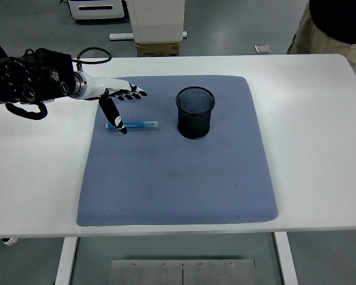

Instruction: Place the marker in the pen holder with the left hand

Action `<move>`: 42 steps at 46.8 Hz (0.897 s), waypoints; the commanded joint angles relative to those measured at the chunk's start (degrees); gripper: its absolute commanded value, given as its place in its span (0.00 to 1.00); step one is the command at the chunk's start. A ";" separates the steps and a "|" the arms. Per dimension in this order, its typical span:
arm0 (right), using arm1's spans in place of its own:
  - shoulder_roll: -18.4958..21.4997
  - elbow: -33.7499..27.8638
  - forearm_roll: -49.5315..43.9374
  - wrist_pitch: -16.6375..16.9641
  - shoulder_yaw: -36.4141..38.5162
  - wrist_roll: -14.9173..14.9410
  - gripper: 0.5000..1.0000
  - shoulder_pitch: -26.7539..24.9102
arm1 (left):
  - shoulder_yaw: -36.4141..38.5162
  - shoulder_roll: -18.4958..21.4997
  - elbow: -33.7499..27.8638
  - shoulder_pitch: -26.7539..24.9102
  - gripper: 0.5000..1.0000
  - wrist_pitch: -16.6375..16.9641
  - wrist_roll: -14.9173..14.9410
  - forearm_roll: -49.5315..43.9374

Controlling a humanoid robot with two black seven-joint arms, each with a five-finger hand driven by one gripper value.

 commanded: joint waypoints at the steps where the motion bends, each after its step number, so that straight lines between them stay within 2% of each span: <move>1: 0.00 0.01 0.00 0.01 0.00 0.01 1.00 -0.01 | 0.14 -0.16 0.02 -0.05 1.00 0.00 0.30 1.77; 16: 0.00 -0.08 0.00 0.01 0.00 0.01 1.00 0.00 | 1.98 -1.39 0.11 0.74 1.00 0.09 0.47 2.30; 23: 0.00 0.01 0.00 0.01 0.00 0.01 1.00 0.00 | 1.98 -3.06 0.20 1.36 1.00 1.05 2.76 2.91; 42: 0.00 0.01 0.00 0.01 0.00 0.01 1.00 -0.09 | 1.63 -4.20 0.55 1.00 1.00 1.40 2.67 6.52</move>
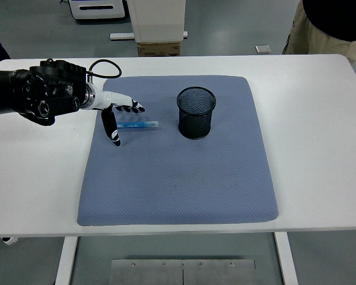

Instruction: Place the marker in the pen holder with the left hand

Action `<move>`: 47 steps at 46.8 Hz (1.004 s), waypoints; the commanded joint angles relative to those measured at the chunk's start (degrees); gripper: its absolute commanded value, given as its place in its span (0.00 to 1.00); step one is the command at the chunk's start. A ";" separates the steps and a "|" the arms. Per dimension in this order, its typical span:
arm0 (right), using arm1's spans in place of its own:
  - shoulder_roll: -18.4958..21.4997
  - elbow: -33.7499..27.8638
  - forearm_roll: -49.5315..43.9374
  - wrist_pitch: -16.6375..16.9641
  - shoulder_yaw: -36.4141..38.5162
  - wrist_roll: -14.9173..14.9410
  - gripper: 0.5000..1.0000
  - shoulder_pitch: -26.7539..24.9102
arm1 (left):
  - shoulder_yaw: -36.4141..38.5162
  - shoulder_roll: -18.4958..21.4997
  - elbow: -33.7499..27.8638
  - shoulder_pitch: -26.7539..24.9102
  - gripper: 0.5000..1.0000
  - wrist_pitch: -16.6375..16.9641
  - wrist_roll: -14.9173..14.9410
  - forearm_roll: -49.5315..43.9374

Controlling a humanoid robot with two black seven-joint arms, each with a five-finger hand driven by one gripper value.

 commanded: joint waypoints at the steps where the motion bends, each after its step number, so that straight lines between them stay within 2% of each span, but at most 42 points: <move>1: 0.00 0.03 0.00 0.04 -0.01 0.00 1.00 -0.07 | -0.06 -0.84 0.01 -0.46 1.00 -0.09 -0.06 0.24; 20: 0.00 0.03 0.00 0.04 -0.01 0.00 1.00 0.01 | -0.59 -2.69 0.10 -1.51 1.00 -0.27 -0.06 4.11; 47: 0.00 0.03 0.00 0.04 -0.01 0.00 1.00 0.01 | -1.73 -2.96 0.10 -1.95 1.00 -0.53 -0.23 4.90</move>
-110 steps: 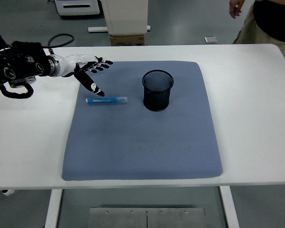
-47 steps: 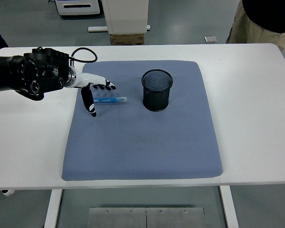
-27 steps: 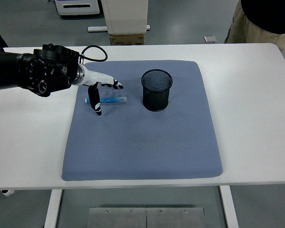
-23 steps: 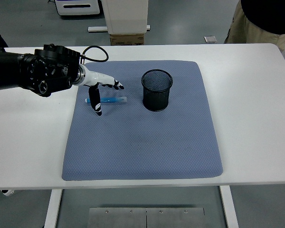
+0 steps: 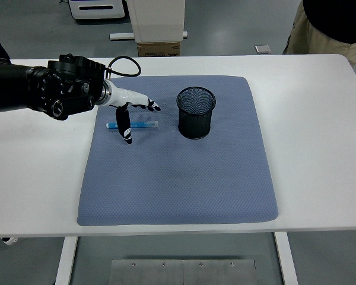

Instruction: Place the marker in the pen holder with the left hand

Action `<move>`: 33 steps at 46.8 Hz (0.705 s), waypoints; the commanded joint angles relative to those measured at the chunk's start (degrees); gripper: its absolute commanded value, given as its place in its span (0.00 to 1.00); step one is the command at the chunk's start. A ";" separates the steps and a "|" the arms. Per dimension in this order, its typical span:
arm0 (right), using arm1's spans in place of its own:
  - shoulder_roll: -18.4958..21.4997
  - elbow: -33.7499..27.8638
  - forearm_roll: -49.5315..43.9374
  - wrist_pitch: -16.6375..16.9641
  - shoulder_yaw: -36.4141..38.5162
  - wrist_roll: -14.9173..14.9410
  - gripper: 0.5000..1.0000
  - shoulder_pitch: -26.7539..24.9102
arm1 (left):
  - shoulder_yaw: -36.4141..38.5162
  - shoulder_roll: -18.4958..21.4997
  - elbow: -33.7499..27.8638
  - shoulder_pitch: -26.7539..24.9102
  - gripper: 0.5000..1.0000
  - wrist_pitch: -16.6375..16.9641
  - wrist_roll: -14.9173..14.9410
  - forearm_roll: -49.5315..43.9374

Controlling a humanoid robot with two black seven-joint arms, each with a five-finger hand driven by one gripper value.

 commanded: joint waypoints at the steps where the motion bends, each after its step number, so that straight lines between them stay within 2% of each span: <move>1: 0.00 0.03 0.00 0.02 -0.01 0.00 1.00 0.04 | 0.27 -0.04 -0.01 -0.06 1.00 -0.19 0.04 0.51; 9: 0.00 -0.06 0.00 0.02 -0.01 0.00 1.00 0.04 | 0.27 0.04 -0.01 -0.24 1.00 -0.45 0.04 3.94; 33: 0.00 0.03 0.00 0.02 -0.01 0.00 1.00 0.04 | 0.36 -1.01 -0.01 -0.32 1.00 -0.72 0.13 4.12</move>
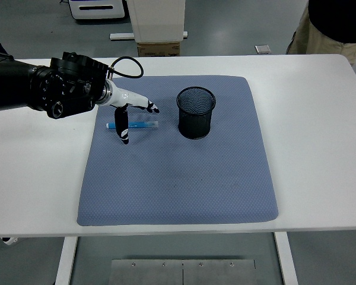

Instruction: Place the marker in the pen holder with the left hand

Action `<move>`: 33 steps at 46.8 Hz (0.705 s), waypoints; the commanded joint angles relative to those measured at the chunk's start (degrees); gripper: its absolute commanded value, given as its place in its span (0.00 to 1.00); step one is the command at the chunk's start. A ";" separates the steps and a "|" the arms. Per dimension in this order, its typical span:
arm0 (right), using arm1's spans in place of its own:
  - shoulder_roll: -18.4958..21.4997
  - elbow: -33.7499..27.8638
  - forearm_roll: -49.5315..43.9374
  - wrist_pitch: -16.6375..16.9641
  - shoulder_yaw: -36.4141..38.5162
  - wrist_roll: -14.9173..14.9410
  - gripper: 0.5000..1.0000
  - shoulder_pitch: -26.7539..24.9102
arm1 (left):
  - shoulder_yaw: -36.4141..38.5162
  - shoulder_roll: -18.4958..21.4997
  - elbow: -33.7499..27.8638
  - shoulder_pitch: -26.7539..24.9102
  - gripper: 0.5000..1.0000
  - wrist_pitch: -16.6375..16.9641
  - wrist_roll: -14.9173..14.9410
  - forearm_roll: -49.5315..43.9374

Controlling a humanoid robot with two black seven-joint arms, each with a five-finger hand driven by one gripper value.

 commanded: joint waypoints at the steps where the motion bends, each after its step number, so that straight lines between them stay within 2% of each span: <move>1: 0.00 0.00 0.00 -0.05 0.00 0.00 1.00 0.02 | 0.00 -0.49 0.00 0.11 1.00 0.01 0.08 -0.01; 19: 0.00 0.00 0.00 0.03 0.00 0.00 1.00 -0.06 | 0.35 -0.58 0.00 0.11 0.99 0.01 0.61 1.84; 26: 0.00 0.00 0.00 -0.05 0.00 0.00 1.00 0.02 | 0.70 -0.67 0.00 0.20 0.89 0.01 0.61 2.28; 33: 0.00 0.00 0.00 0.03 0.00 0.00 1.00 0.02 | 0.87 -0.67 0.00 0.20 0.67 -0.08 1.66 3.77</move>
